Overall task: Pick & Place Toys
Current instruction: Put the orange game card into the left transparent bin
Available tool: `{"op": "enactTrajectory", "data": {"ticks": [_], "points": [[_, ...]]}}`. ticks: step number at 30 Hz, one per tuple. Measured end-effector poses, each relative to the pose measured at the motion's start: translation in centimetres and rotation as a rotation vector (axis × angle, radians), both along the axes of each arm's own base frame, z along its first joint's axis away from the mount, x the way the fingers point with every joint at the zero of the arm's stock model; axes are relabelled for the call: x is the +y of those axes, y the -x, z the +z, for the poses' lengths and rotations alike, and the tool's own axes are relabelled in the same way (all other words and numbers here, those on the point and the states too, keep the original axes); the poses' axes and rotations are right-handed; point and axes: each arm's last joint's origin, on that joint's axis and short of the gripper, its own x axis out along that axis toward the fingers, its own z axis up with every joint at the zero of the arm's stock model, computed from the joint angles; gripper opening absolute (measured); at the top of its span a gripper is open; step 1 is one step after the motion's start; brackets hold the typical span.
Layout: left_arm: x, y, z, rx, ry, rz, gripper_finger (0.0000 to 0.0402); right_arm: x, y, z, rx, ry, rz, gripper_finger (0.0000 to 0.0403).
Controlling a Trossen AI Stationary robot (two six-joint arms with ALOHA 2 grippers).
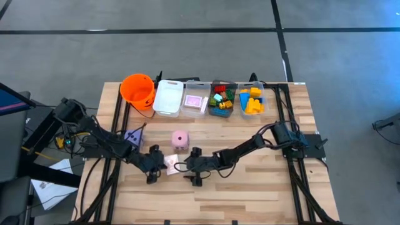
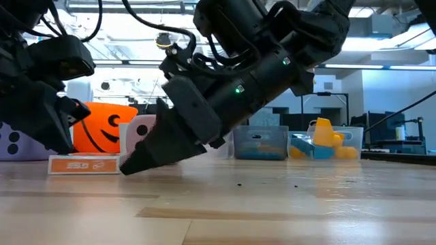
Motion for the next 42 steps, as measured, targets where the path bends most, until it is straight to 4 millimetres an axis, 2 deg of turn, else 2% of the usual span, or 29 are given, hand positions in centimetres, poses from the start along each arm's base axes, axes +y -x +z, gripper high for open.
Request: {"op": "enactTrajectory", "data": {"ticks": [8, 18, 24, 28, 42], "points": [[-0.5, 0.0, 0.3, 0.015, 0.111, -0.091, 0.0000, 0.0, 0.1, 0.0, 0.023, -0.005, -0.011, 0.0366], [-0.2, -0.1, 0.9, -0.054, 0.049, -0.090, 0.0000, -0.1, 0.1, 0.0, 0.023, -0.004, -0.012, 0.0365], [-0.6, 0.4, 2.7, -0.084, 0.200, -0.208, 0.0000, -0.1, 0.1, 0.0, 0.024, -0.004, -0.013, 0.0365], [-0.7, 0.7, 3.5, -0.115, 0.249, -0.215, 0.0000, -0.1, 0.1, 0.0, 0.024, -0.005, -0.014, 0.0365], [-1.8, 0.7, 0.1, 0.072, 0.221, -0.134, 0.0000, 0.0, 0.1, 0.0, 0.025, -0.006, -0.012, 0.0365]]}}
